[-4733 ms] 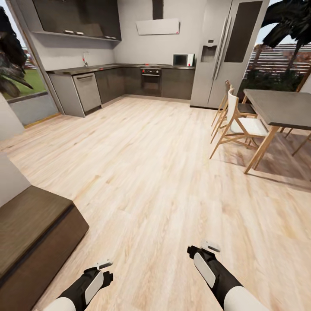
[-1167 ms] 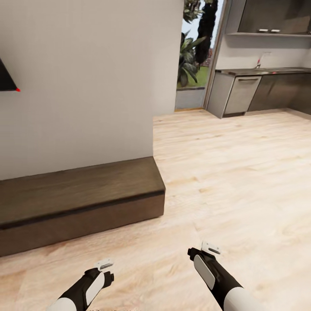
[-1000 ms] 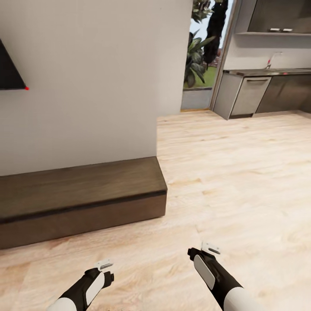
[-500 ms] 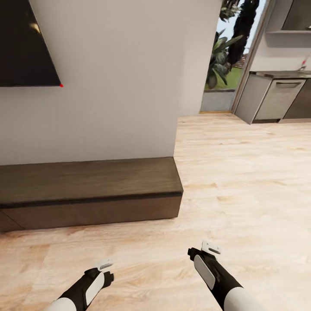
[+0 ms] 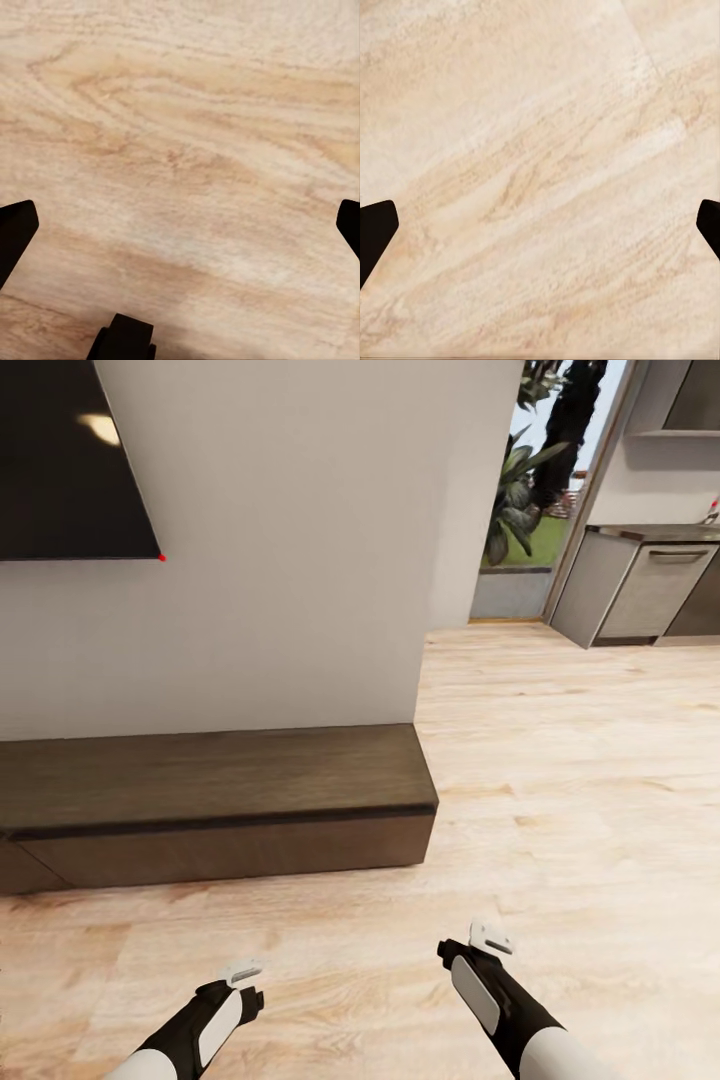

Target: Place each of the two pumpkins and all three candles from the living room inside a cabinet in the living room (use any cabinet), then make sure every cabinet is closed, and position the cauldron so it is next to a table in the living room.

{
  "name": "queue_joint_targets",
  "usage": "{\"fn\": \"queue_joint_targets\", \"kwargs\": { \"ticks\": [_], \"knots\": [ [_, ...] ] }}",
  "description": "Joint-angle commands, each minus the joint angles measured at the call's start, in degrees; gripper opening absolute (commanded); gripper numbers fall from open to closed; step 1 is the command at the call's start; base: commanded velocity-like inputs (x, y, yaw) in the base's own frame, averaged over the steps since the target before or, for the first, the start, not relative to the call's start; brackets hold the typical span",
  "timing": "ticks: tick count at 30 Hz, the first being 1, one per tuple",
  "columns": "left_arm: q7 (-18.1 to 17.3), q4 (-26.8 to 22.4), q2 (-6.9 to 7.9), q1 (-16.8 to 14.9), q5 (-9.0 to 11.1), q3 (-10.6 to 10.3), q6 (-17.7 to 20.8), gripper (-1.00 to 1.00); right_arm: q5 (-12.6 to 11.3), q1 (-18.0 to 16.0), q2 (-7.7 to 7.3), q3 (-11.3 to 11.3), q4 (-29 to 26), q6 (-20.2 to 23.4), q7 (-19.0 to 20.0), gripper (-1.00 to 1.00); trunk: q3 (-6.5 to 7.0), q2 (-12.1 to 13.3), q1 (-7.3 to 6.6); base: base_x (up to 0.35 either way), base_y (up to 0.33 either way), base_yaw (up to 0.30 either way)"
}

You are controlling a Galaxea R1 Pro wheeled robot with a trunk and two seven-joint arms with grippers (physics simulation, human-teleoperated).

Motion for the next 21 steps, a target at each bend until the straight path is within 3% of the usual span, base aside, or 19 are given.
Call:
{"fn": "queue_joint_targets", "kwargs": {
  "ticks": [1,8,21],
  "knots": [
    [0.5,-0.1,0.04,0.0,0.6,-0.5,0.2,1.0,-0.3,0.0,0.0,0.3,0.1,0.0,-0.1,1.0,-0.05,0.0,-0.01,0.0,0.01,0.0],
    [0.5,-0.1,0.07,0.0,0.6,-0.5,0.2,1.0,-0.3,0.0,-0.1,0.3,0.5,-0.6,2.8,1.0,-0.05,0.0,-0.01,0.007,0.102,0.0],
    [-0.7,0.2,0.39,-0.1,0.7,-0.5,0.3,1.0,-0.5,0.0,-0.27,0.2,0.5,-0.7,3.1,1.0,-0.05,0.0,-0.01,0.002,0.013,0.0]
  ]
}}
